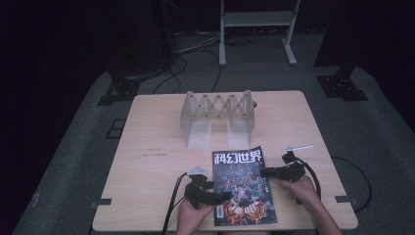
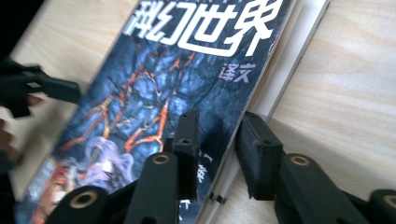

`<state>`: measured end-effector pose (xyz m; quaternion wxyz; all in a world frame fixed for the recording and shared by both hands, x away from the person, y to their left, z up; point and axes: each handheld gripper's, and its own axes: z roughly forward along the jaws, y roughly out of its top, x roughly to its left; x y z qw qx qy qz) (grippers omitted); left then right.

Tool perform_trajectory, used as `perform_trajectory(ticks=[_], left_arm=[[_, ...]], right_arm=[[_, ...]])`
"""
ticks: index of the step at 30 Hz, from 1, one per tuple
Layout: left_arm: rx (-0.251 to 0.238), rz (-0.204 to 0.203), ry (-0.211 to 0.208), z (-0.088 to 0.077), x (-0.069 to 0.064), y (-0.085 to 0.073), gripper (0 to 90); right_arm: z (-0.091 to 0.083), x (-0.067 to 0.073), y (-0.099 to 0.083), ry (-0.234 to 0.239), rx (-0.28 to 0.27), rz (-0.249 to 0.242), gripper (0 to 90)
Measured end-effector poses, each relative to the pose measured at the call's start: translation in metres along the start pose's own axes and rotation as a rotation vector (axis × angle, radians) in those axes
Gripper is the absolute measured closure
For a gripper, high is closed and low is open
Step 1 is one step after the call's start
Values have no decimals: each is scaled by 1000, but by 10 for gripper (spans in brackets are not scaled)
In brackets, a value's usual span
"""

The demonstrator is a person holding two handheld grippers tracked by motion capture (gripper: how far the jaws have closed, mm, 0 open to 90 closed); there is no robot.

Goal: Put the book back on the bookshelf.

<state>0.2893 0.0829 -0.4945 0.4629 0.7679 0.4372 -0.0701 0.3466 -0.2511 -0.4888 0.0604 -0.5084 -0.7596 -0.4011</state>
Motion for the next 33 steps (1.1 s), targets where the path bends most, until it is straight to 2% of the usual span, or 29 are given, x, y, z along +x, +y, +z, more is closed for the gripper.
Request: perform_trajectory(ticks=[1, 3, 6, 7, 8, 11, 13, 15, 16, 17, 18, 19, 21, 25, 26, 27, 31, 33], left_arm=[[-2, -5, 0, 1, 0, 0, 37], [0, -4, 4, 1, -2, 0, 24], [-6, 0, 9, 1, -2, -1, 24], [-8, -11, 2, 1, -1, -1, 25], [-8, -11, 2, 1, -1, -1, 25], [-5, 3, 12, 1, -1, -1, 25], [-5, 5, 27, 0, -1, 0, 21], [-6, 3, 27, 0, 0, 0, 19], [-7, 0, 25, 0, 0, 0, 19], [-4, 3, 31, 0, -1, 0, 17], [-4, 3, 31, 0, -1, 0, 17], [0, -2, 21, 0, 0, 1, 17], [-1, -6, 17, 0, 0, 1, 22], [0, 1, 23, 0, -1, 1, 18], [1, -2, 18, 1, -1, 1, 19], [2, -4, 12, 1, -1, 1, 20], [7, -9, 0, 1, 0, 2, 21], [8, -12, -4, 1, 0, 2, 21]], right_arm=[[0, 2, 1, -19, 10, -12, 704], [-1, 2, 1, -34, 16, -1, 733], [0, 0, 0, -25, 7, 20, 734], [0, -1, 0, -10, 0, 48, 731], [0, -1, 0, -10, 0, 48, 731], [-1, -10, -5, 67, -34, 112, 749], [-2, -10, -7, 81, -25, 100, 763], [-4, -10, -6, 123, -27, 91, 785], [-4, -10, -6, 123, -27, 91, 785], [-5, -6, -3, 187, -39, 85, 781], [-5, -6, -3, 187, -39, 85, 781], [-1, 2, 2, 105, 15, 30, 756], [-1, 4, 4, 87, 15, 22, 747], [1, 4, 3, 83, 10, 19, 744], [2, 5, 4, 66, 12, 15, 745], [3, 7, 5, 12, 7, -10, 742], [4, 9, 6, -9, 15, -16, 717], [5, 8, 5, -33, 2, -13, 698]])
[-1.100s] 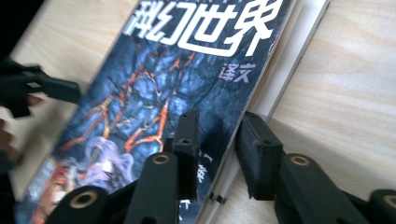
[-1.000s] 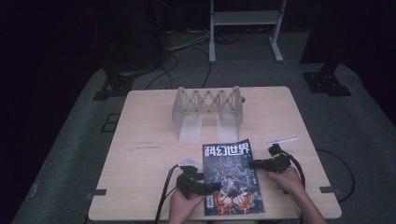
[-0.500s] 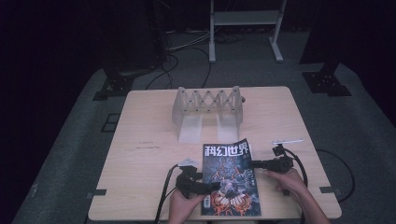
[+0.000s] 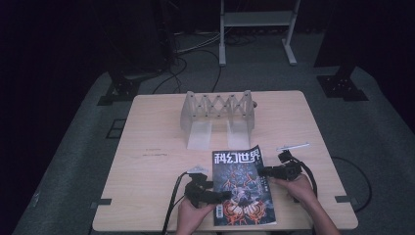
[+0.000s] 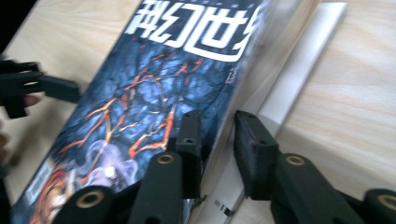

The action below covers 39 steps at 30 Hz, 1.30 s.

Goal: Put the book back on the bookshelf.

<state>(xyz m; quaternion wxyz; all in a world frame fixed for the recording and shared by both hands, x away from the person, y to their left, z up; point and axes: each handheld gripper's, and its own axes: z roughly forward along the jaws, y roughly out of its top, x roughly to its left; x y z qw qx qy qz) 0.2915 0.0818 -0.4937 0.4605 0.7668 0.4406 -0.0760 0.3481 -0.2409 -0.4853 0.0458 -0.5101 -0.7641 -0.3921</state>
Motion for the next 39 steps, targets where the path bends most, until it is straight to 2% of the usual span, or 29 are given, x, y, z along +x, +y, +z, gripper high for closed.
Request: perform_trajectory(ticks=[3, 5, 8, 9, 11, 13, 15, 16, 17, 18, 21, 22, 23, 24, 29, 31, 35, 36, 39], left_arm=[[1, 1, -3, 1, 0, 0, 21], [-1, 1, -2, 1, -1, 0, 21], [-2, -2, -3, 1, -1, 0, 21], [-2, -2, -3, 1, -1, 0, 21], [0, 3, -5, 1, 0, 0, 21], [0, 3, -6, 1, 0, 0, 22], [-2, 6, -6, 1, 0, 0, 33], [-2, 7, -9, 0, 1, 0, 36], [-2, 7, -9, 0, 1, 0, 37], [-5, 5, -13, 0, 2, 0, 39], [-7, 1, -14, 0, 2, 0, 41], [-3, -3, -13, 0, 3, 0, 44], [-6, -4, -14, 0, 3, 0, 44], [-5, -9, -19, 0, 4, 1, 46], [-14, -16, -17, 0, 6, 2, 48], [-18, -20, -18, 1, 7, 2, 53], [-20, -25, -17, 1, 7, 4, 56], [-19, -25, -17, 2, 8, 4, 55], [-21, -35, -21, 2, 8, 5, 56]], right_arm=[[1, -2, 1, -7, -4, 23, 698], [2, -1, 1, -35, -13, 11, 713], [4, 0, 3, -55, -19, 20, 753], [4, 0, 3, -55, -19, 20, 753], [3, -2, 2, -42, -30, 20, 826], [3, -2, 1, -36, -35, 18, 842], [1, -1, 0, -18, -56, 2, 868], [-1, -4, -1, 18, -74, 21, 875], [-1, -4, -1, 18, -74, 21, 875], [-4, -6, -2, 50, -94, 28, 877], [-6, -5, -2, 73, -112, 29, 878], [-10, -5, -1, 102, -126, 37, 879], [-10, -5, -1, 102, -126, 37, 879], [-14, -4, -1, 133, -147, 32, 879], [-23, -1, 0, 179, -172, 28, 879], [-30, 2, -1, 205, -197, 15, 880], [-36, 7, -1, 226, -212, -1, 880], [-40, 10, 0, 261, -226, -5, 880], [-46, 16, 0, 279, -243, -24, 880]])
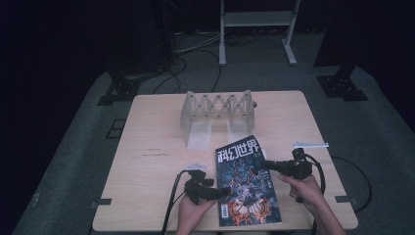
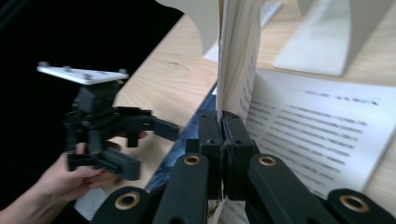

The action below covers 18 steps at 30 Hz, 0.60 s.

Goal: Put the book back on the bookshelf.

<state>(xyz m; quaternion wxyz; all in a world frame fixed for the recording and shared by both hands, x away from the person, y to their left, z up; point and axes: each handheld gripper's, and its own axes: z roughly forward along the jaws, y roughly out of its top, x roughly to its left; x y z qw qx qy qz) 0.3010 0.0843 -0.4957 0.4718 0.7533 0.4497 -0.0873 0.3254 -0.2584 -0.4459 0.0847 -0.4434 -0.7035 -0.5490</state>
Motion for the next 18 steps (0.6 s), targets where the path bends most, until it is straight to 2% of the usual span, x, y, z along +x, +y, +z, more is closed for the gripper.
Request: perform_trajectory(ticks=[2, 9, 12, 13, 18], left_arm=[[-6, -2, -4, 1, 1, 0, 85], [-6, -5, -12, 3, 4, 5, 115], [-11, -11, -15, 4, 3, 8, 138], [-10, -19, -34, 6, 4, 9, 152], [1, -39, -75, 10, 8, 14, 242]], right_arm=[[-2, 3, 1, 3, -4, -5, 880], [-12, 22, 5, 31, -14, -67, 879], [-16, 25, 7, 46, -17, -70, 880], [-17, 26, 7, 49, -17, -73, 879], [-20, 27, 7, 65, -21, -72, 879]])
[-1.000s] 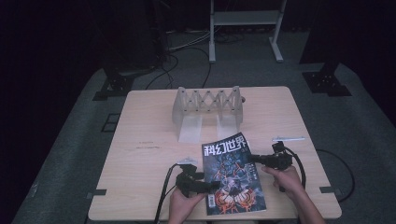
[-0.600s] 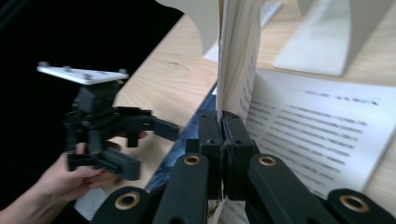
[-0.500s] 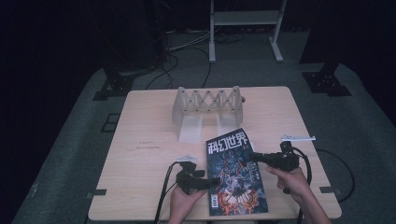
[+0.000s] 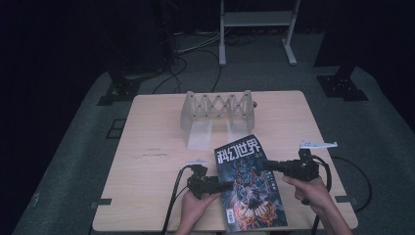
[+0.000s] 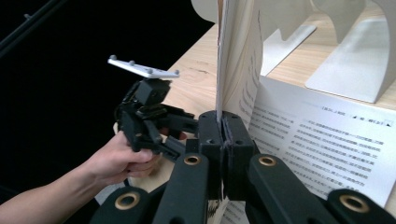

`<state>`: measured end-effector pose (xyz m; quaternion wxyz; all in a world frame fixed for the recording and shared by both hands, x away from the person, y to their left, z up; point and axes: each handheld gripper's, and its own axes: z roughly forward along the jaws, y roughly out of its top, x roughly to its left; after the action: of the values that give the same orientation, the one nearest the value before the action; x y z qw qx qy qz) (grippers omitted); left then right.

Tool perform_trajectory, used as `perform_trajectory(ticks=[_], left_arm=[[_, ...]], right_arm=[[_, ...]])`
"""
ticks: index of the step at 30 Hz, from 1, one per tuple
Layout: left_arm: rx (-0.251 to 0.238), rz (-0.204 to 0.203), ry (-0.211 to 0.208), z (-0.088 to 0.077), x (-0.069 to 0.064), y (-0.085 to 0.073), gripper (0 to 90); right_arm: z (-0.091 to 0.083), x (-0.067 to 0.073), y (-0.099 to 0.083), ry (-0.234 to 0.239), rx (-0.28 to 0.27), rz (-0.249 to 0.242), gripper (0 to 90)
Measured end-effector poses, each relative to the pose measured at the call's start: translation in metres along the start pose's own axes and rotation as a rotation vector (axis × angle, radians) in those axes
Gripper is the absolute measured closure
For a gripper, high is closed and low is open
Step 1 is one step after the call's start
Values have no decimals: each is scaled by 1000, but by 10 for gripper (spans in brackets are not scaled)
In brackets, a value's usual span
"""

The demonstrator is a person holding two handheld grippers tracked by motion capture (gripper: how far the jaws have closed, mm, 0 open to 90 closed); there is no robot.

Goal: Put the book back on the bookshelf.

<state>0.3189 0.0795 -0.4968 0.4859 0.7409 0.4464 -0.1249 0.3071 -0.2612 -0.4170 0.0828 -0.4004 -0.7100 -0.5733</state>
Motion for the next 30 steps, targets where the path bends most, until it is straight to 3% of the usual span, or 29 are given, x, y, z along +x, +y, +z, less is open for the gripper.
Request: perform_trajectory(ticks=[9, 15, 16, 19, 24, 25, 30], left_arm=[[-23, -56, -55, -3, 13, 13, 338], [-4, -62, -74, 2, 18, 20, 377], [-4, -87, -78, 4, 20, 23, 392], [-2, -94, -106, 6, 26, 26, 414], [7, -108, -159, 10, 32, 28, 532], [1, -127, -187, 10, 35, 29, 561], [-18, -112, -220, 8, 36, 29, 664]], right_arm=[[-3, 0, 0, 30, 2, 0, 879], [-1, 1, 1, 39, 7, -3, 879], [-1, 1, 2, 44, 6, -2, 879], [-2, 1, 2, 49, 11, -3, 879], [-2, -1, 1, 49, 19, -2, 879], [-3, -2, 1, 54, 17, 3, 879], [-7, -5, 0, 44, 12, 9, 878]])
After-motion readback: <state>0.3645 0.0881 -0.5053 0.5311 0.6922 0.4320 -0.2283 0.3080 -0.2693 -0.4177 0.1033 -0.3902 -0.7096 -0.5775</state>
